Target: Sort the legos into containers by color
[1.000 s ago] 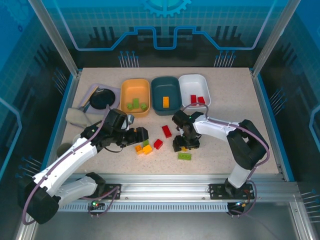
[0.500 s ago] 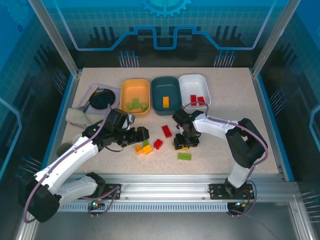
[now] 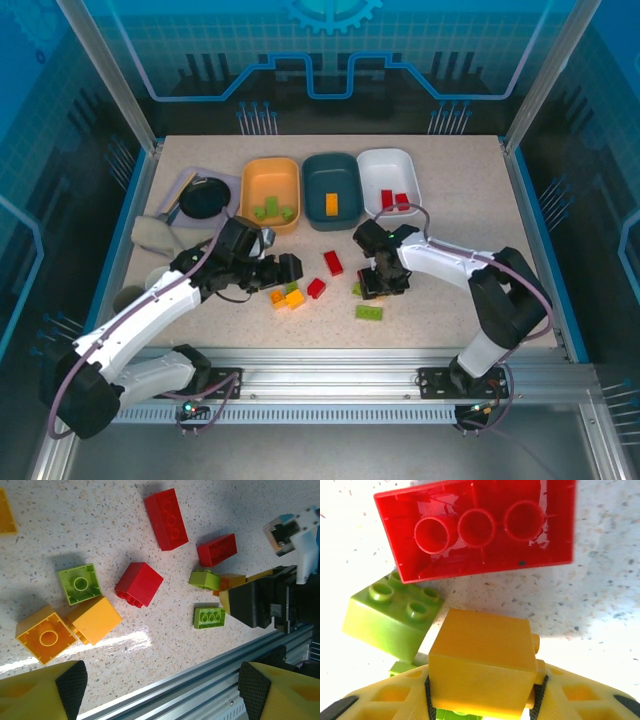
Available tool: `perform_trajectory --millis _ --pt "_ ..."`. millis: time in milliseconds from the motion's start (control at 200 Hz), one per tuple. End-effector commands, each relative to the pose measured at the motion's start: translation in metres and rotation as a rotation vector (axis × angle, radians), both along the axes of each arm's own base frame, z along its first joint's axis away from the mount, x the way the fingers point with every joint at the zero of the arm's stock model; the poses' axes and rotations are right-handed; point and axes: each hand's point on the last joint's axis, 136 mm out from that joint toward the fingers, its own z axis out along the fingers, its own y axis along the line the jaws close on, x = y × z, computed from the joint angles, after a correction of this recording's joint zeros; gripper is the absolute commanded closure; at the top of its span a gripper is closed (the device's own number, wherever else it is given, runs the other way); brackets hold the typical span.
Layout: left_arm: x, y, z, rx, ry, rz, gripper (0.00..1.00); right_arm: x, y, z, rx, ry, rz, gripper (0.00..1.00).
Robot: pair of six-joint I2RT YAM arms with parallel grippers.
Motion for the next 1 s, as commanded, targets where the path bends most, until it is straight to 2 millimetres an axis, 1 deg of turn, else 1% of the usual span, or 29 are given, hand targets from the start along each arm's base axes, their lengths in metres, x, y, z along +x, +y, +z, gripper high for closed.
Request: perform_trajectory --millis 0,155,225,300,360,395,455,520,545,575,605,620,710,775,890,995 --pt "0.005 -0.014 0.013 -0.042 -0.018 -0.024 0.17 0.003 -0.014 0.013 -0.015 -0.032 -0.043 0.58" --pt "0.010 -0.021 0.014 -0.051 -0.016 -0.029 0.17 0.006 -0.017 0.023 -0.015 -0.048 -0.041 0.61" --pt "0.015 -0.024 0.020 -0.064 -0.025 -0.019 0.17 0.013 -0.012 0.039 -0.003 -0.089 -0.024 0.62" --pt "0.021 -0.027 0.032 -0.075 -0.040 -0.011 0.17 0.029 0.000 0.065 0.022 -0.155 0.012 0.62" --pt "0.028 -0.029 0.041 -0.081 -0.055 -0.002 0.17 0.047 0.019 0.086 0.047 -0.210 0.051 0.62" --pt "0.033 -0.031 0.046 -0.081 -0.061 0.005 0.17 0.058 0.031 0.095 0.063 -0.233 0.069 0.62" --pt "0.042 -0.031 0.052 -0.074 -0.061 0.021 0.17 0.075 0.048 0.103 0.076 -0.250 0.088 0.62" --pt "0.054 -0.029 0.058 -0.069 -0.068 0.049 0.17 0.095 0.064 0.106 0.091 -0.264 0.093 0.62" --pt "0.060 -0.026 0.059 -0.066 -0.068 0.067 0.17 0.102 0.069 0.103 0.091 -0.261 0.096 0.62" --pt "0.067 -0.023 0.061 -0.066 -0.069 0.091 0.17 0.114 0.076 0.105 0.098 -0.273 0.094 0.62" --pt "0.074 -0.020 0.062 -0.069 -0.069 0.111 0.17 0.123 0.082 0.101 0.093 -0.273 0.098 0.62" --pt "0.078 -0.019 0.062 -0.069 -0.069 0.119 0.17 0.129 0.085 0.103 0.097 -0.283 0.099 0.62" --pt "0.098 -0.009 0.066 -0.063 -0.077 0.175 0.17 0.159 0.100 0.096 0.098 -0.288 0.095 0.62" --pt "0.110 -0.002 0.070 -0.060 -0.091 0.206 0.17 0.178 0.114 0.090 0.135 -0.284 0.094 0.62" --pt "0.122 0.009 0.069 -0.060 -0.090 0.250 0.17 0.208 0.135 0.082 0.203 -0.296 0.137 0.62" --pt "0.125 0.015 0.067 -0.069 -0.086 0.271 0.17 0.226 0.148 0.075 0.279 -0.286 0.210 0.64"
